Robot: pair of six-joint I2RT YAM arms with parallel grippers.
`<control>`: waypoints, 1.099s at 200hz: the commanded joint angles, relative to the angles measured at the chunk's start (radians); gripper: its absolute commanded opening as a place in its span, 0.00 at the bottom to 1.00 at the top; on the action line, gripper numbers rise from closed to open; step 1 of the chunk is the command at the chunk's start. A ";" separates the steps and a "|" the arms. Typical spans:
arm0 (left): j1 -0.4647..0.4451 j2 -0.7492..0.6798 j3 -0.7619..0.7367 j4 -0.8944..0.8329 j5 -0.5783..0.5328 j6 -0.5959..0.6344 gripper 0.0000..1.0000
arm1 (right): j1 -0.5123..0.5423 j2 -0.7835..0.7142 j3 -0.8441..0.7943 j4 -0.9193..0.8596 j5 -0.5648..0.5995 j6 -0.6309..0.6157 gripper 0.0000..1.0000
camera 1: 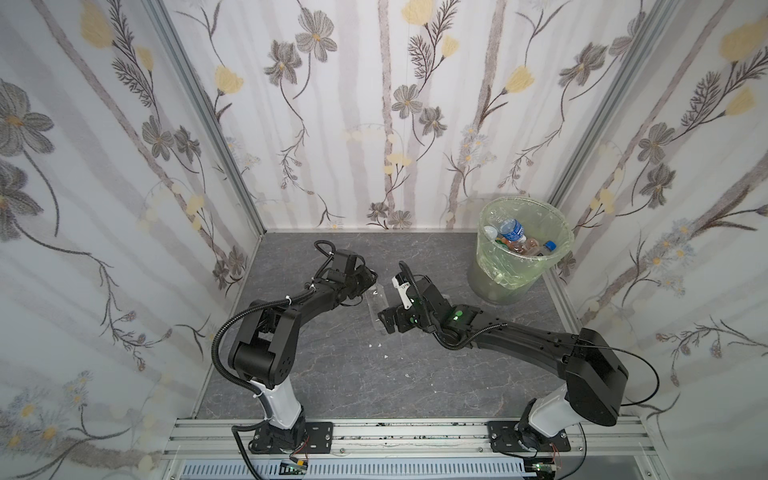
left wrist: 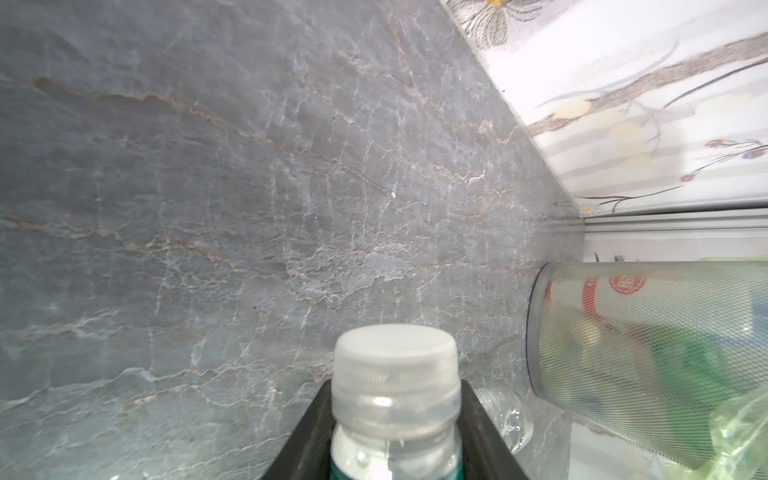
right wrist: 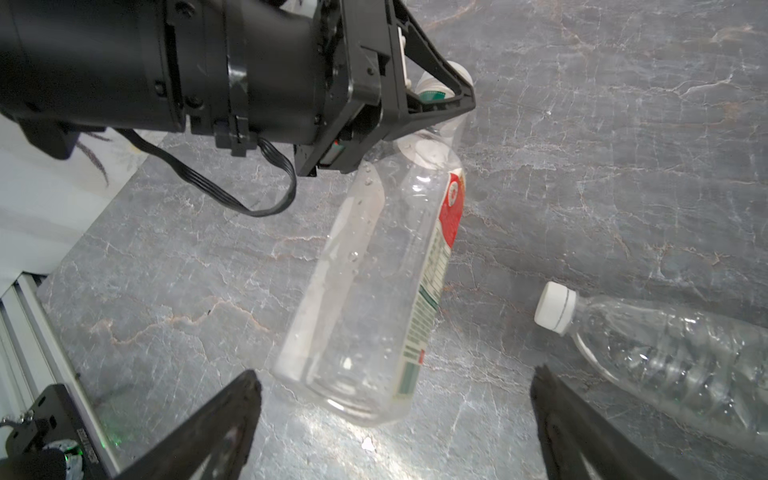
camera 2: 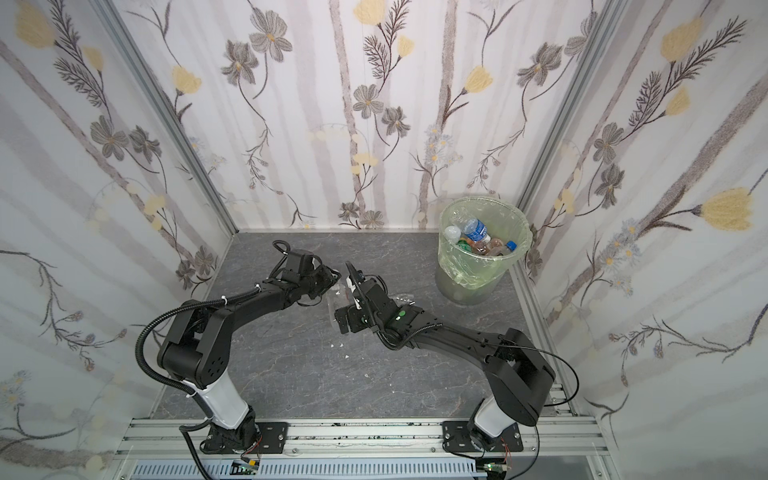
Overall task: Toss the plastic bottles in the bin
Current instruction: 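Close the right gripper around the green-labelled bottle's body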
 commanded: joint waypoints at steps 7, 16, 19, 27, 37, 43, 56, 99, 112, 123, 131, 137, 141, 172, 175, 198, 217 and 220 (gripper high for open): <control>-0.010 -0.011 0.038 -0.001 -0.025 -0.025 0.34 | 0.009 0.050 0.073 -0.003 0.098 0.028 1.00; -0.014 -0.010 0.048 -0.001 -0.014 -0.027 0.34 | 0.010 0.067 0.089 -0.007 0.109 0.030 1.00; -0.015 -0.009 0.051 -0.001 -0.011 -0.027 0.34 | 0.011 0.071 0.093 -0.008 0.111 0.030 1.00; -0.020 -0.006 0.058 -0.001 -0.003 -0.029 0.33 | 0.013 0.080 0.101 -0.005 0.120 0.030 1.00; -0.024 -0.006 0.060 -0.001 -0.001 -0.030 0.33 | 0.016 0.089 0.106 -0.003 0.136 0.032 1.00; -0.026 -0.006 0.058 -0.001 -0.002 -0.029 0.33 | 0.018 0.095 0.108 -0.004 0.144 0.033 1.00; -0.029 -0.006 0.057 -0.001 -0.004 -0.034 0.33 | 0.023 0.103 0.109 -0.005 0.167 0.039 1.00; -0.034 -0.005 0.065 -0.001 0.015 -0.047 0.33 | 0.061 0.141 0.098 0.032 0.253 0.055 1.00; -0.035 -0.006 0.068 -0.001 0.015 -0.048 0.32 | 0.068 0.151 0.097 0.040 0.288 0.062 1.00; -0.035 -0.006 0.070 -0.001 0.017 -0.049 0.32 | 0.070 0.156 0.097 0.046 0.305 0.067 0.99; -0.035 -0.006 0.070 -0.001 0.018 -0.049 0.32 | 0.072 0.157 0.096 0.050 0.317 0.070 0.97; -0.035 -0.005 0.072 -0.001 0.018 -0.050 0.32 | 0.072 0.158 0.094 0.054 0.327 0.070 0.95; -0.035 -0.006 0.073 -0.001 0.018 -0.050 0.32 | 0.073 0.159 0.094 0.057 0.333 0.070 0.95; -0.039 -0.004 0.076 -0.002 0.019 -0.050 0.32 | 0.073 0.167 0.096 0.055 0.372 0.069 0.84; -0.039 -0.004 0.076 -0.002 0.020 -0.050 0.32 | 0.073 0.168 0.095 0.055 0.374 0.069 0.83; -0.038 0.001 0.076 -0.002 0.017 -0.048 0.32 | 0.073 0.172 0.093 0.057 0.379 0.061 0.71; -0.040 0.007 0.077 -0.002 0.018 -0.047 0.34 | 0.073 0.166 0.085 0.064 0.378 0.056 0.62; -0.040 0.007 0.077 -0.001 0.018 -0.048 0.34 | 0.073 0.166 0.083 0.064 0.378 0.054 0.61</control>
